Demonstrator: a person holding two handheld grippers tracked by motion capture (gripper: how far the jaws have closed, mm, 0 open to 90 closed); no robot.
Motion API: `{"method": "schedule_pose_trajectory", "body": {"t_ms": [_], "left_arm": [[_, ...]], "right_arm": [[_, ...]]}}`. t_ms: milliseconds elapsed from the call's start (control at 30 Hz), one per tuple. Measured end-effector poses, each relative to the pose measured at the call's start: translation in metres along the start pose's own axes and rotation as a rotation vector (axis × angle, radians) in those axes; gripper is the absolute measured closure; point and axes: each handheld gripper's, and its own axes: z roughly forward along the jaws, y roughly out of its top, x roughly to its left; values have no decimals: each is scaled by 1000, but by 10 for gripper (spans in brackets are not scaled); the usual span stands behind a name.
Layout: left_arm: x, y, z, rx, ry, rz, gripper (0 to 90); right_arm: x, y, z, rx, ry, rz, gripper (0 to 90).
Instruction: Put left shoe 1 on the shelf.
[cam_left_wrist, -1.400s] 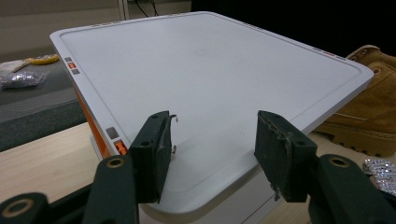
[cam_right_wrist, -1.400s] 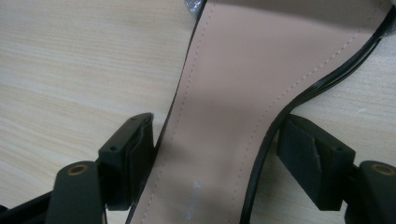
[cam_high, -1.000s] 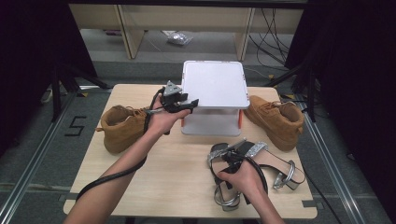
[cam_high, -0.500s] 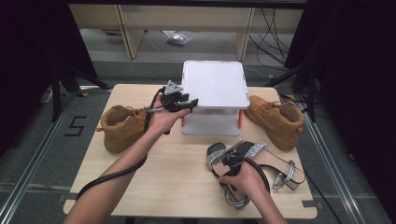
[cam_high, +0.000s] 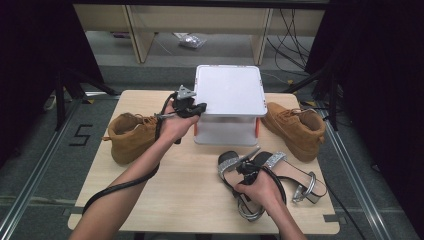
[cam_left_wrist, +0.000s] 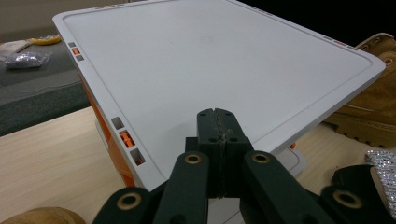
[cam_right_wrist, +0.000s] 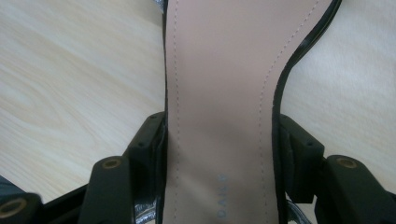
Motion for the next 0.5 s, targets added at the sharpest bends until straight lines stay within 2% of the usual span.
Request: {"method": "schedule_pose_trajectory", "body": {"t_ms": [33, 67, 133, 167, 200, 233, 267, 300, 333, 367, 400, 433, 500], "left_arm": [[0, 0, 0, 0, 1, -4, 895], [0, 0, 0, 0, 1, -4, 895], [0, 0, -1, 7, 3, 0, 896], [0, 1, 0, 16, 4, -1, 896], [0, 1, 0, 16, 4, -1, 896], [0, 2, 0, 17, 4, -3, 896], [0, 2, 0, 12, 1, -4, 896], [-1, 2, 0, 17, 7, 5, 896], [-1, 2, 0, 17, 7, 5, 897], [-1, 1, 0, 14, 4, 4, 896], [-1, 1, 0, 14, 4, 4, 896], [0, 1, 0, 14, 3, 6, 896], [1, 1, -1, 12, 2, -1, 896]], "right_arm": [[-1, 3, -2, -16, -8, -35, 437], [-1, 3, -2, -16, -8, -35, 437], [6, 16, -9, -41, -4, 19, 437], [3, 23, -12, -54, -16, -19, 437], [3, 23, -12, -54, -16, -19, 437], [6, 35, -16, -102, -2, -4, 437], [6, 35, -16, -102, -2, -4, 437], [9, 50, -19, -127, -27, -14, 437], [9, 50, -19, -127, -27, -14, 437], [12, 64, -19, -144, -37, 0, 437], [12, 64, -19, -144, -37, 0, 437], [14, 77, -16, -156, -34, 3, 437], [16, 88, -11, -171, -45, 16, 437]]}}
